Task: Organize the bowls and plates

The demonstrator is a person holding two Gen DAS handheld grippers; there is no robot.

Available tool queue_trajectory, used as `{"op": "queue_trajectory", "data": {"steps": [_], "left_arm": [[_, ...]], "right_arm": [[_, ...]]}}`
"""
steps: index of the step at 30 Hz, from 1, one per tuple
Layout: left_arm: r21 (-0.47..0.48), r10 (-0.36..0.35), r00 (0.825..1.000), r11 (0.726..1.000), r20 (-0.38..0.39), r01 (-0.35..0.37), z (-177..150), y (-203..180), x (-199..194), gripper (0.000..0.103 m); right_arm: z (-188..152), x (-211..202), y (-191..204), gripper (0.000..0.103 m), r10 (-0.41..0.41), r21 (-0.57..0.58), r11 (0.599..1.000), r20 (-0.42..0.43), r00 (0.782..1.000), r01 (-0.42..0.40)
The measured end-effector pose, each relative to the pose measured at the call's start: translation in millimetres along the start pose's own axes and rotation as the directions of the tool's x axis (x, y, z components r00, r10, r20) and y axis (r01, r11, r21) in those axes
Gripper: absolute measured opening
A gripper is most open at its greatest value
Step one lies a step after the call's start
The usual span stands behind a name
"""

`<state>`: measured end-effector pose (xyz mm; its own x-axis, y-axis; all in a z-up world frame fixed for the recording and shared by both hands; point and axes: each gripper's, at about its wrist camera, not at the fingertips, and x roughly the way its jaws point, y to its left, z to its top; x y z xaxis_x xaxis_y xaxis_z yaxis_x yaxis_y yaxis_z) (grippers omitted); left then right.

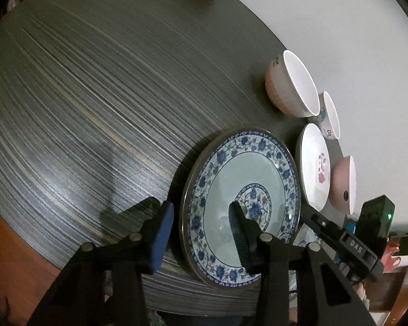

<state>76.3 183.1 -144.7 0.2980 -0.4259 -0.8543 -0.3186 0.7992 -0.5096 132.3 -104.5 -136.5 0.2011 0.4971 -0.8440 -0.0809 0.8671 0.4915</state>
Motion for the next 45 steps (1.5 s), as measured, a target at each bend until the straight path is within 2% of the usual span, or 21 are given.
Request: {"op": "queue_trajectory", "data": {"steps": [8, 15, 20, 36, 45], "left_arm": [[0.011, 0.015, 1.0, 1.0, -0.012, -0.015, -0.6, 1.5, 7.5, 0.026], [0.043, 0.042, 0.999, 0.998, -0.002, -0.042, -1.4, -1.0, 12.2, 0.022], [0.058, 0.064, 0.998, 0.996, 0.025, -0.065, 0.4, -1.5, 9.0, 0.02], [0.021, 0.106, 0.982, 0.994, 0.156, -0.111, 8.2, 28.6, -23.8, 0.02], [-0.012, 0.138, 0.976, 0.99, 0.169, -0.137, 13.5, 46.1, -26.4, 0.02]], "right_arm": [[7.9, 15.9, -0.1, 0.028, -0.004, -0.012, 1.0, -0.031, 1.0, 0.004], [12.8, 25.0, 0.1, 0.015, -0.039, -0.028, 0.999, -0.039, 0.998, 0.038], [10.3, 24.0, 3.1, 0.015, -0.063, -0.041, 0.997, -0.032, 0.997, 0.062], [-27.7, 17.1, 37.1, 0.013, -0.043, -0.039, 0.998, 0.016, 0.999, 0.043], [-48.3, 26.5, 45.2, 0.013, -0.035, -0.055, 0.998, 0.017, 0.999, 0.036]]}}
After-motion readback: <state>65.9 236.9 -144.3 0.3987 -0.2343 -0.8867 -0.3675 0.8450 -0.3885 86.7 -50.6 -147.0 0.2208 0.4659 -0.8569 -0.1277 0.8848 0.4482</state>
